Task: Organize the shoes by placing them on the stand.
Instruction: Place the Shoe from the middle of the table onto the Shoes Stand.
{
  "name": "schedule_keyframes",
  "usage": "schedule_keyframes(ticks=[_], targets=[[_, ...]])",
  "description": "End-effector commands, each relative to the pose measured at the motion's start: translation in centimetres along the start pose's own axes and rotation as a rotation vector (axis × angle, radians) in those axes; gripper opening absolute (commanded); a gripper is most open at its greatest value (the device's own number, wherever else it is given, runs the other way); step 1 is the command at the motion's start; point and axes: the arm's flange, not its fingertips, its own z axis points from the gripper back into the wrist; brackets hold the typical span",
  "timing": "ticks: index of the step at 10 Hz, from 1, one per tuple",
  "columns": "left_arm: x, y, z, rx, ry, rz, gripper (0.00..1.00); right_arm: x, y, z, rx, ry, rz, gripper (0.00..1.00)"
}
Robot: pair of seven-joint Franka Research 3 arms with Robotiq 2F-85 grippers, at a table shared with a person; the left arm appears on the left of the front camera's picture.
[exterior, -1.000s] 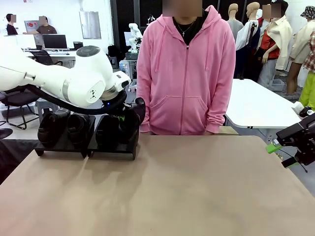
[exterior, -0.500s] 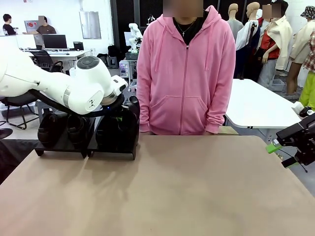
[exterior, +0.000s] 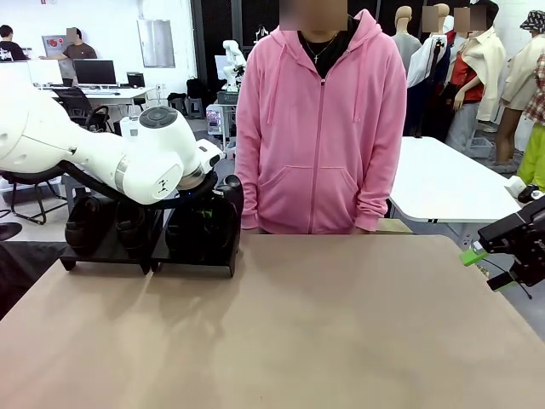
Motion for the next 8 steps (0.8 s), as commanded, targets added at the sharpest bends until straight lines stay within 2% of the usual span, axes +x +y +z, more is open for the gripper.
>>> schedule_keyframes(ticks=[1,5,7,8], targets=[[0.3,-0.9,0.0,0.032,0.013,-0.003,1.0,0.0,0.0,0.4,-0.013,0.011,0.012,1.0],[-0.4,-1.7,1.9,0.048,0.009,-0.032,1.0,0.0,0.0,0.4,-0.013,0.011,0.012,1.0],[-2.7,-3.2,6.3,0.092,0.07,-0.094,1.0,0.0,0.0,0.4,-0.013,0.011,0.012,1.0],[-4.5,-4.2,9.0,0.12,0.137,-0.114,1.0,0.0,0.0,0.4,-0.013,0.011,0.012,1.0]])
